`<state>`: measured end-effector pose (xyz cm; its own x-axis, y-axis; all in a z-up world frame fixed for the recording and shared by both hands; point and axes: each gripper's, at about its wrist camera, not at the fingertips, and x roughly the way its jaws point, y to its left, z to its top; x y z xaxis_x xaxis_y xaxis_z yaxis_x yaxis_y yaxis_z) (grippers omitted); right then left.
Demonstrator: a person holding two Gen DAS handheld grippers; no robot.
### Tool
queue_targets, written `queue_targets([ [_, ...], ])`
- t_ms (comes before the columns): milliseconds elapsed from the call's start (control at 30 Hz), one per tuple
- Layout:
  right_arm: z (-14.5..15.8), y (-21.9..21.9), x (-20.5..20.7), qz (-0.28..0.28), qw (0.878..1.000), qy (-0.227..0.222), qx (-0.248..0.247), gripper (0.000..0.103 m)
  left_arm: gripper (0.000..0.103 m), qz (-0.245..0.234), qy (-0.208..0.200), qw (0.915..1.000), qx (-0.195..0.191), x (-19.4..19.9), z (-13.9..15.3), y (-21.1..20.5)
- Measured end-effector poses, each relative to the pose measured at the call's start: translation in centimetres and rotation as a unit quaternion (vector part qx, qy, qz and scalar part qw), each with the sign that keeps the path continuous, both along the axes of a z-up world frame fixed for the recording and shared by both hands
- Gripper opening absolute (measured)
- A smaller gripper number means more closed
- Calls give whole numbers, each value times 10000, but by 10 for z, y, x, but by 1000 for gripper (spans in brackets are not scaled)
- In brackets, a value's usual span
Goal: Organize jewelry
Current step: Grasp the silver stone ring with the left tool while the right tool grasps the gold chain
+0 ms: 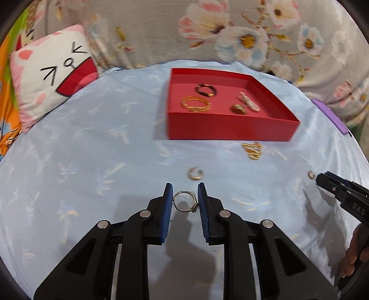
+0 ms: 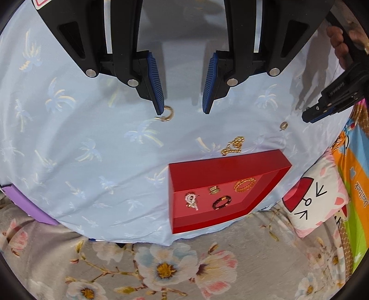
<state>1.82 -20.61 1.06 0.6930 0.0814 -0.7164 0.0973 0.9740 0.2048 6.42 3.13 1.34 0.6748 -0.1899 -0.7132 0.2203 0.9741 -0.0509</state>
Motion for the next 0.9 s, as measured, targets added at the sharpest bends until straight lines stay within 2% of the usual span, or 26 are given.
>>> queue_targets([
  [167,0,25,15,324,9995,54,-44,34,22,205,29,9997,-95,9,-2,17],
  [400,-7,56,58,745,9969,225,-91,34,22,121,61,9997,-217,12,-5,19],
  [800,-14,72,104,787,9954,386,-376,35,22,93,157,9992,-350,18,-14,22],
  [900,-14,78,104,761,9944,379,-633,28,22,91,196,9991,-360,19,-16,22],
])
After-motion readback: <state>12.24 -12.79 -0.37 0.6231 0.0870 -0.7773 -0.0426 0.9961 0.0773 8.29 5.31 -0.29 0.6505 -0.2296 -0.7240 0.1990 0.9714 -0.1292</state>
